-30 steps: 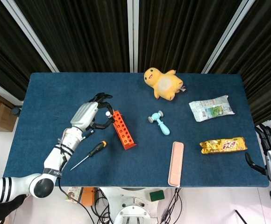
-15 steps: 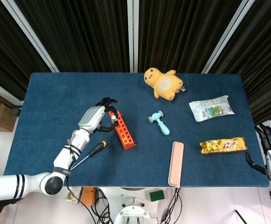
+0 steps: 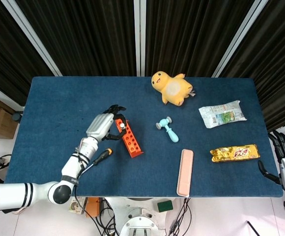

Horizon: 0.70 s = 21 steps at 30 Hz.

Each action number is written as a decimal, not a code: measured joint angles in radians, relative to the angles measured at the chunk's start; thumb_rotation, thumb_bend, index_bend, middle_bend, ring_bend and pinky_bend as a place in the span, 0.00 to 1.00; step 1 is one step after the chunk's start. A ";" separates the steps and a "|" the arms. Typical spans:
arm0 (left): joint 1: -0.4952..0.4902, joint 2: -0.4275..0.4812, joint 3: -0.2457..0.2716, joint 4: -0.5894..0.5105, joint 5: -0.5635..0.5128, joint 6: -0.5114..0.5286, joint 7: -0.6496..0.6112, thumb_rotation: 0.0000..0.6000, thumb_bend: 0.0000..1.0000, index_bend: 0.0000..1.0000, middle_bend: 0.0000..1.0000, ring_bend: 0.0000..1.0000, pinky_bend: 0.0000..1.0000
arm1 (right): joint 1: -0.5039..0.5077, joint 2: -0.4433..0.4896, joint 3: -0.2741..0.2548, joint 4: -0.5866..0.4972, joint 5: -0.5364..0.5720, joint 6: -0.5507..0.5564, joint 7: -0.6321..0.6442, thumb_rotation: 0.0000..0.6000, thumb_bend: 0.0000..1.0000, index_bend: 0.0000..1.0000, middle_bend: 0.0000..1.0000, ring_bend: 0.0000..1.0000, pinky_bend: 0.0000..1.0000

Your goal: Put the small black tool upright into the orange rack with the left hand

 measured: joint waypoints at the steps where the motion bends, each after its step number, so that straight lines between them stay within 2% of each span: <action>1: 0.000 -0.002 0.000 0.001 -0.001 0.000 0.001 1.00 0.34 0.58 0.14 0.00 0.14 | 0.000 0.000 0.000 0.000 0.000 0.000 0.000 1.00 0.38 0.00 0.00 0.00 0.00; 21: -0.007 -0.019 0.003 0.023 -0.013 0.003 0.042 1.00 0.35 0.59 0.14 0.00 0.14 | -0.001 0.004 0.000 0.000 0.000 0.002 0.007 1.00 0.38 0.00 0.00 0.00 0.00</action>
